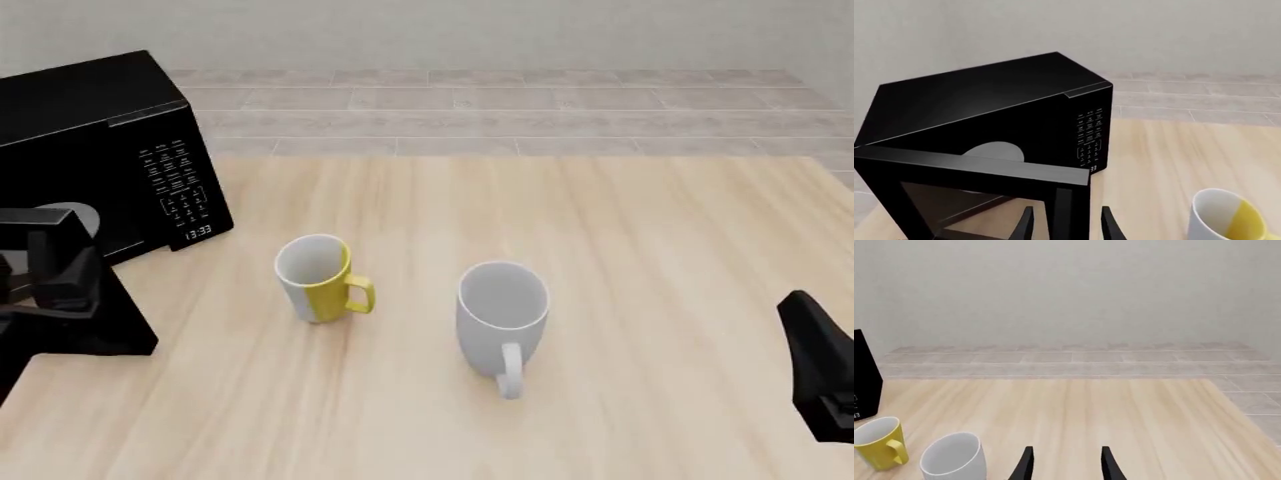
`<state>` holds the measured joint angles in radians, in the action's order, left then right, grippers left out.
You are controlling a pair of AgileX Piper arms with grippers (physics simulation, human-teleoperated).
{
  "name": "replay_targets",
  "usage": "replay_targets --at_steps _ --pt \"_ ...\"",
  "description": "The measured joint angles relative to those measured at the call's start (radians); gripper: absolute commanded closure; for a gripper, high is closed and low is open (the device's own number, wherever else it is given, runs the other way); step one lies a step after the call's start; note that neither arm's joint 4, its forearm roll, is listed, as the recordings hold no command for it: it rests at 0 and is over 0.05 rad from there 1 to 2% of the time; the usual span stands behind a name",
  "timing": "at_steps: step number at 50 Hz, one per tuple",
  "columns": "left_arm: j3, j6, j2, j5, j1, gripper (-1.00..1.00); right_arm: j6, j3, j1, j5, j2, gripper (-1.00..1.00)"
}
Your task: Close the microwave.
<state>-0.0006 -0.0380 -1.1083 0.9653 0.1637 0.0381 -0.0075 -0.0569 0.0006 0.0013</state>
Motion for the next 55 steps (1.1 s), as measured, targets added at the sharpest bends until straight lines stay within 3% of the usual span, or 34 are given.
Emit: replay_targets --at_steps 13,55 --pt "-0.002 0.000 -0.067 0.056 0.003 -1.00 -0.001 0.000 -0.005 -0.003 0.000 -1.00" --pt "-0.048 -0.027 -0.129 0.072 0.019 -1.00 -0.001 0.002 -0.019 -0.012 -0.001 -1.00"
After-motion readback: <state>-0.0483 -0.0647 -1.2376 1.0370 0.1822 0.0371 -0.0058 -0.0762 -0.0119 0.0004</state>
